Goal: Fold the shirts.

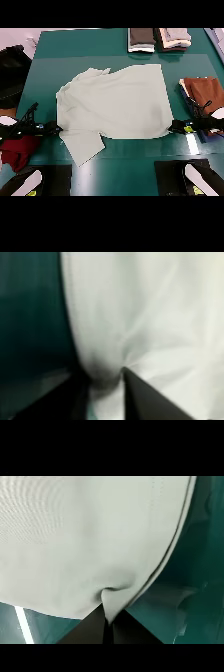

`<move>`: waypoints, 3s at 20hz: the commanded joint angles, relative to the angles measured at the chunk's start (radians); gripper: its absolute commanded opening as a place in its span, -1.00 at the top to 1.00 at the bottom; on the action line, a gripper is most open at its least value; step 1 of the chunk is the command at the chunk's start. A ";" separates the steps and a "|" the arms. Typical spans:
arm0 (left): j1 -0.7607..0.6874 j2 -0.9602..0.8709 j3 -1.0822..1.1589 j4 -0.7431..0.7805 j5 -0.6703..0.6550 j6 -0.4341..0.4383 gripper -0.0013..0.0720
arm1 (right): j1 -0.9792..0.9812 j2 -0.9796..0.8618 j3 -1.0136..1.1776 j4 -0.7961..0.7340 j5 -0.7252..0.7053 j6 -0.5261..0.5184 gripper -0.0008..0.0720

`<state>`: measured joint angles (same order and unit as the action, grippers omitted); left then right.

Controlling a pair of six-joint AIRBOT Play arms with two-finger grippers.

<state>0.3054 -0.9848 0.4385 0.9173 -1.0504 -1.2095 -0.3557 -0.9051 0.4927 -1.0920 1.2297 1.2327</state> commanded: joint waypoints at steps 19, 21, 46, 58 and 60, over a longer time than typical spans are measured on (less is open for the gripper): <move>0.000 0.232 1.578 -0.093 -0.107 -0.124 0.88 | -0.104 0.162 1.391 -0.003 0.100 0.054 0.93; 0.000 0.232 1.719 -0.083 -0.101 -0.154 0.88 | -0.126 0.111 1.555 -0.002 0.139 0.077 0.93; -0.184 -0.573 0.951 -0.035 0.079 -0.023 0.88 | 0.248 -0.721 1.159 -0.190 0.104 0.192 0.94; -0.182 -0.582 0.878 0.109 -0.140 -0.020 0.88 | 0.217 -0.640 0.970 -0.288 0.113 0.179 0.93; -0.182 -0.582 0.827 0.107 -0.111 -0.021 0.88 | 0.214 -0.621 0.893 -0.288 0.094 0.179 0.93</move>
<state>0.1230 -1.5654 1.3296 1.0054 -1.1633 -1.2301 -0.1329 -1.5558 1.4944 -1.3682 1.3495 1.4124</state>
